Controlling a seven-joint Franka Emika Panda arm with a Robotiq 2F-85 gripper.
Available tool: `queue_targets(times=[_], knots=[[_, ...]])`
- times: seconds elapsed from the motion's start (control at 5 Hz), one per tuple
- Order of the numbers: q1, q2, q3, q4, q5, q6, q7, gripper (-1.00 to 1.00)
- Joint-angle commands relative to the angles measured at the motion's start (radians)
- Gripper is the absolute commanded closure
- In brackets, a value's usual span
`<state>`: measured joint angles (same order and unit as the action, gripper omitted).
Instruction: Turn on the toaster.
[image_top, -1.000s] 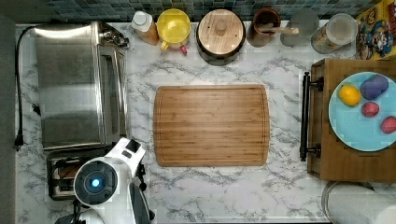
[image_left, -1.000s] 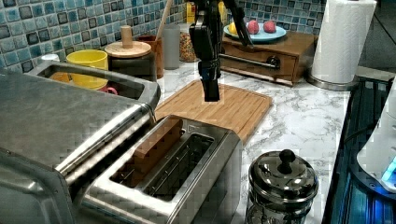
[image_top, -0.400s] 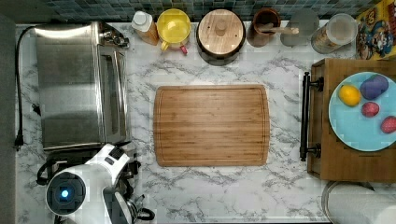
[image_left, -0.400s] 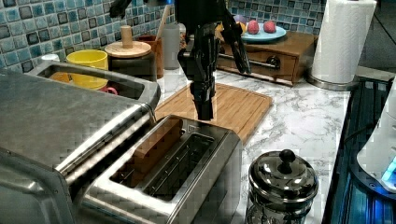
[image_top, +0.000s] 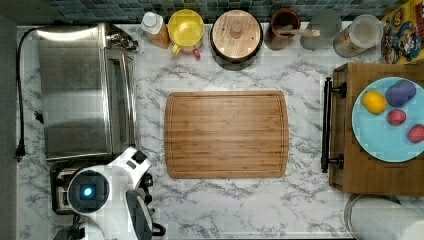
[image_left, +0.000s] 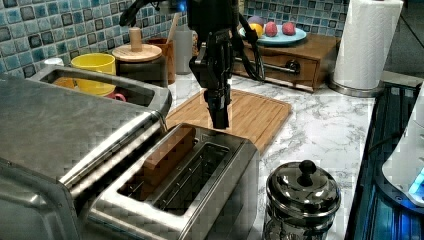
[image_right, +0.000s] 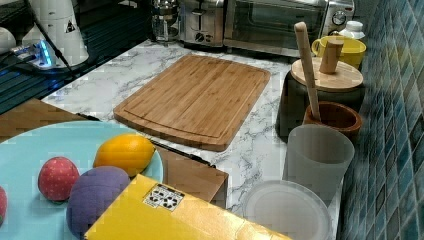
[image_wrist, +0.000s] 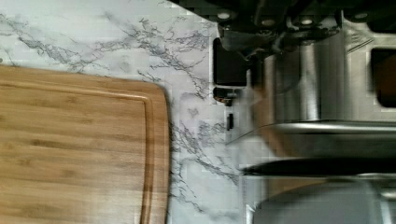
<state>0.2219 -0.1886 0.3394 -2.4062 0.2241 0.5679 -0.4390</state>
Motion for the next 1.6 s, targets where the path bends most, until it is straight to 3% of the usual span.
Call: queue_targets(times=[0.2, 0.4, 0.6, 1.0, 1.2, 1.6], knots=[[-0.004, 0.120, -0.021, 0.015, -0.018, 0.046, 0.021, 1.00], [0.003, 0.182, -0.041, 0.026, -0.001, -0.012, -0.028, 1.00], [0.023, 0.138, -0.033, -0.063, 0.052, 0.030, -0.098, 1.00], [0.038, 0.253, -0.009, -0.223, 0.067, 0.164, -0.184, 1.00], [0.051, 0.206, 0.004, -0.336, 0.065, 0.293, -0.206, 1.00], [0.062, 0.132, 0.022, -0.382, 0.054, 0.345, -0.240, 1.00]])
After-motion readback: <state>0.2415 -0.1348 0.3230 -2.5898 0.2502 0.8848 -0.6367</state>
